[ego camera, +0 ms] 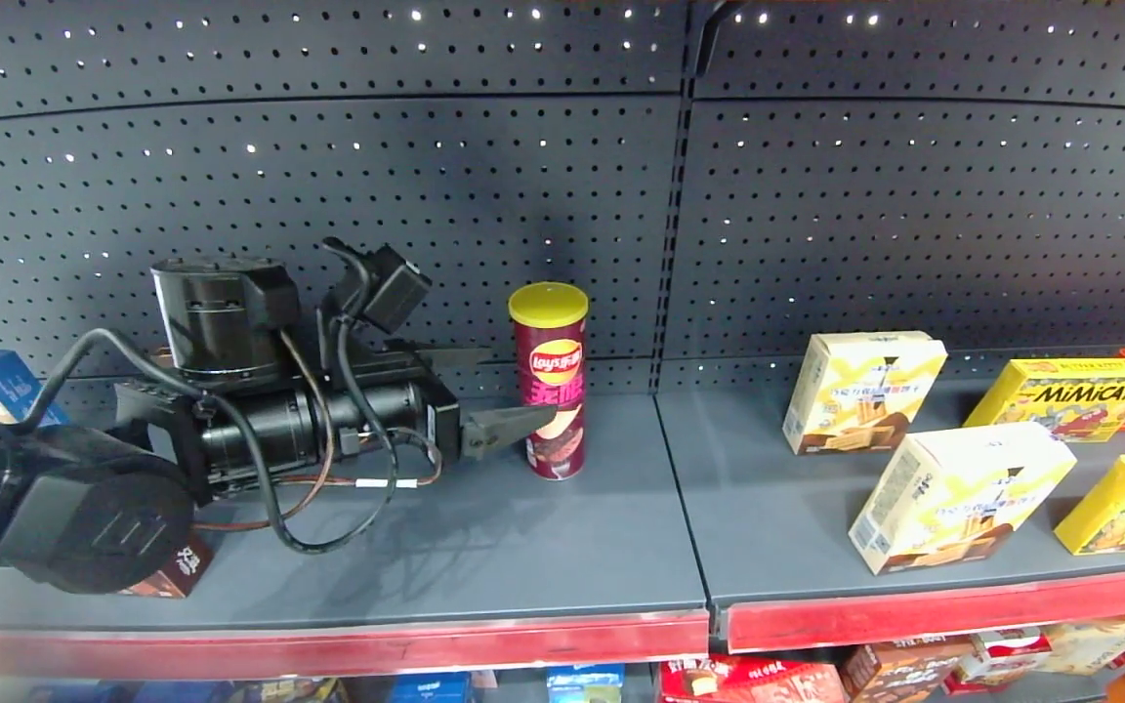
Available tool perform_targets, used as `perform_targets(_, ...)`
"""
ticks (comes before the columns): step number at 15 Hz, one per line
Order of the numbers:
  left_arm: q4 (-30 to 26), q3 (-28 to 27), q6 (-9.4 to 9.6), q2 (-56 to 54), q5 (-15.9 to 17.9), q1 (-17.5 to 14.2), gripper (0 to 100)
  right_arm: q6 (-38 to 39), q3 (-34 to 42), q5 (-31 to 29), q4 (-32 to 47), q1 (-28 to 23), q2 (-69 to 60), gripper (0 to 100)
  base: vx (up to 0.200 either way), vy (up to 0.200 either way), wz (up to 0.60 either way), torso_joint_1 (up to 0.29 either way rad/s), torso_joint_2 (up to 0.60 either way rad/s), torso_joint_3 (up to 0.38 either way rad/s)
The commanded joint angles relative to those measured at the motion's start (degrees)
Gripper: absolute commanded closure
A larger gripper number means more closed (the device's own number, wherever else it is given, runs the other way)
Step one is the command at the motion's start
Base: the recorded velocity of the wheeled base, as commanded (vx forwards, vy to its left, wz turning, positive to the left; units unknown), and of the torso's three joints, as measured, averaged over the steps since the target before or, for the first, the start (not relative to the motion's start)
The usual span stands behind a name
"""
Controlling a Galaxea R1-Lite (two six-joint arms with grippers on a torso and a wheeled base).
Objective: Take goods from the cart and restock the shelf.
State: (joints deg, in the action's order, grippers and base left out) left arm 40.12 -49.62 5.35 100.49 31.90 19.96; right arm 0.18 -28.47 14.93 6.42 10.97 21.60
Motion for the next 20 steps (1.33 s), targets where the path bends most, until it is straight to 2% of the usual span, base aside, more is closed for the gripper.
perform_targets(1,-0.04,0.05,1.33,2.96,1.06,-1.85,0,-0.01,-0.1,0.01,-0.01,0.1,-0.24,100,0.0,0.0,0.0,0.0,0.0,0.0)
perform_targets(3,-0.04,-0.22,3.79,4.19,5.8,-4.93,0,-0.01,-0.36,0.01,0.52,0.1,-1.21,100,0.0,0.0,0.0,0.0,0.0,0.0)
perform_targets(4,-0.04,-0.57,4.32,4.81,6.33,-5.45,0,-0.01,-0.28,0.01,0.52,0.1,-1.3,100,0.0,0.0,0.0,0.0,0.0,0.0)
perform_targets(6,0.05,-1.8,4.32,5.6,6.59,-6.07,0,0.08,-0.36,0.1,0.43,0.19,-1.3,100,0.0,0.0,0.0,0.0,0.0,0.0)
perform_targets(9,0.66,-9.27,4.14,10.08,8.61,-6.95,0,0.08,-0.28,0.1,0.52,0.45,-1.91,100,0.0,0.0,0.0,0.0,0.0,0.0)
perform_targets(11,2.51,-11.56,3.96,11.93,9.14,-6.68,0,0.08,-0.28,0.1,0.61,0.37,-2.18,100,0.0,0.0,0.0,0.0,0.0,0.0)
perform_targets(20,3.56,-12.35,3.88,15.35,13.45,-6.68,0,0.08,-0.45,0.27,0.52,0.72,-2.0,100,0.0,0.0,0.0,0.0,0.0,0.0)
